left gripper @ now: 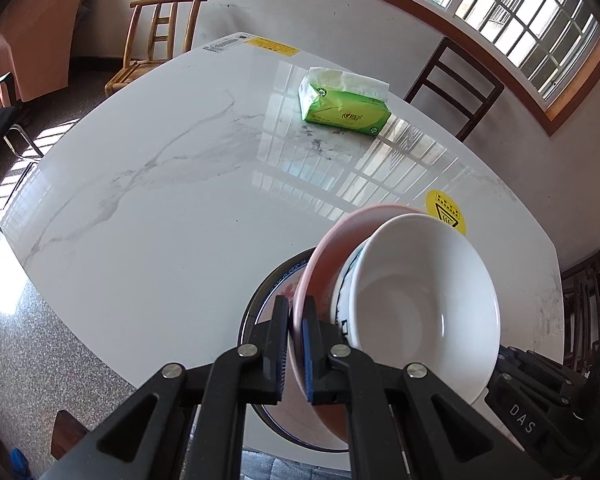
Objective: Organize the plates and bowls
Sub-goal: 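Lower the nested bowls onto the rose plate and open both tools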
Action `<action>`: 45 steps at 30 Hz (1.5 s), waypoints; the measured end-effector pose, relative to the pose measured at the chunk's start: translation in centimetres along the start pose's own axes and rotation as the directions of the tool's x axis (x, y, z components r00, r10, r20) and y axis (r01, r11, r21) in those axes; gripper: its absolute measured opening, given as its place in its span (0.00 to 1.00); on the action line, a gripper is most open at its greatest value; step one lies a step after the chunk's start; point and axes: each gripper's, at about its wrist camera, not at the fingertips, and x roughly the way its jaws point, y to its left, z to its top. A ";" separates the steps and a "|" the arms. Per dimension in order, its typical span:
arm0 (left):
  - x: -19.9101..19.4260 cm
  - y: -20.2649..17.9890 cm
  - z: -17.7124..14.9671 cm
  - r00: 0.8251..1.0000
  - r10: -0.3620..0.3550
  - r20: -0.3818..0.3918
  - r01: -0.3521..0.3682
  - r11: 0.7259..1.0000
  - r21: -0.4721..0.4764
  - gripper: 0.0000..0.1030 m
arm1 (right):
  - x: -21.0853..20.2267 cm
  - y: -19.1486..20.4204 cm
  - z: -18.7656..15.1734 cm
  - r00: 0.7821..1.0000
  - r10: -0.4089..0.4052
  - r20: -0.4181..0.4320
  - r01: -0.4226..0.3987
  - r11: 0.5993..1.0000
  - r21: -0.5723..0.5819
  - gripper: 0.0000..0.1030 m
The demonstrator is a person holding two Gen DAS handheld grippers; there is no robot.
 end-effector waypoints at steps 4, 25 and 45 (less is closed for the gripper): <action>0.6 0.4 -0.1 1.000 -0.001 -0.012 0.001 1.000 -0.005 0.03 | 0.6 0.0 0.0 1.000 0.000 -0.010 0.000 1.000 0.003 0.11; 1.6 0.7 -0.1 1.000 -0.018 -0.018 0.018 1.000 0.003 0.04 | 0.9 -0.2 -0.2 1.000 -0.002 0.007 0.002 1.000 0.007 0.13; 0.1 1.4 -0.9 0.999 0.037 0.023 -0.038 0.999 0.038 0.33 | 0.3 -2.1 -0.8 0.999 0.021 0.030 -0.022 0.999 0.039 0.45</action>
